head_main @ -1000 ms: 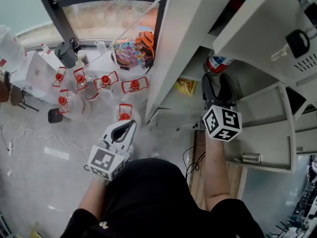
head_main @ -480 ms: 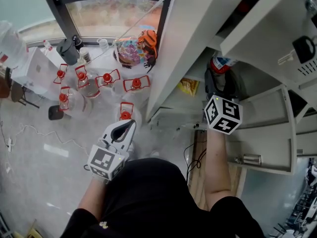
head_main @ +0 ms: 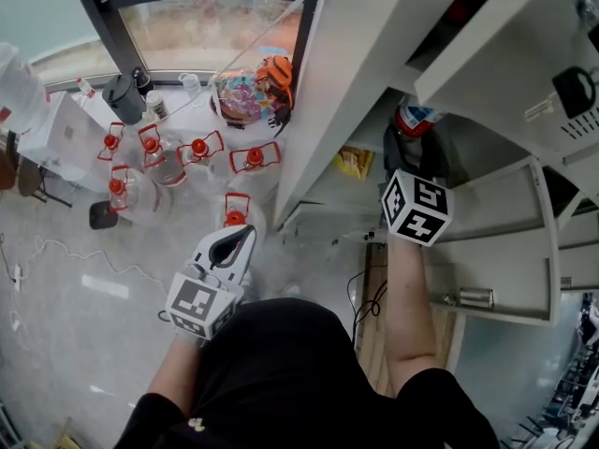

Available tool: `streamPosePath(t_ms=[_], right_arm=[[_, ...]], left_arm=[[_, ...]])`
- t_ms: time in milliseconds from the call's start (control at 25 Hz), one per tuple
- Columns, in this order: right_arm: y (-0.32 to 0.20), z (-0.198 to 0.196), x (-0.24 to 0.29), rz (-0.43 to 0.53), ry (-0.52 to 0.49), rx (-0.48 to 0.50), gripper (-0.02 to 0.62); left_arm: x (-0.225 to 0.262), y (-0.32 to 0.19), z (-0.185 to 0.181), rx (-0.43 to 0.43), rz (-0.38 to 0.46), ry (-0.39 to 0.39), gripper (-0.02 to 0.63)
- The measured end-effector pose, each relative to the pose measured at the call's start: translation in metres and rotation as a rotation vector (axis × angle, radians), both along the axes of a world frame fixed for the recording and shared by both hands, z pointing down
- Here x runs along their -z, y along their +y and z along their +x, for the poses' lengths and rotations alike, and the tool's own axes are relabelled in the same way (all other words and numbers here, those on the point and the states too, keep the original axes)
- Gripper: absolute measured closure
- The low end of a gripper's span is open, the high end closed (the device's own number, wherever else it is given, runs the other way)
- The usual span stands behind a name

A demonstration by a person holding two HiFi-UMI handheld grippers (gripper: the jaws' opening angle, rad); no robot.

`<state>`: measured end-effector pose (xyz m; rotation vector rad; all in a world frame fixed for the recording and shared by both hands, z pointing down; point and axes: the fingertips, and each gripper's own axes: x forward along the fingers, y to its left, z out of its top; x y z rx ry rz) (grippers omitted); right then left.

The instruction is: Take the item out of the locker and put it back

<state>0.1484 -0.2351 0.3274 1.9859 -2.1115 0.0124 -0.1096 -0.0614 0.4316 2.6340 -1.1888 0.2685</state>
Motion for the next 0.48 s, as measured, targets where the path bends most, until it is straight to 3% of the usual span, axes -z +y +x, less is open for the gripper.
streamPosePath(t_ms=[480], right_arm=[[0.021,0.001,0.0,0.01,-0.029,0.041,0.333]], left_arm=[[0.0,-0.003,0.014,-0.045,0.001,0.007,0.592]])
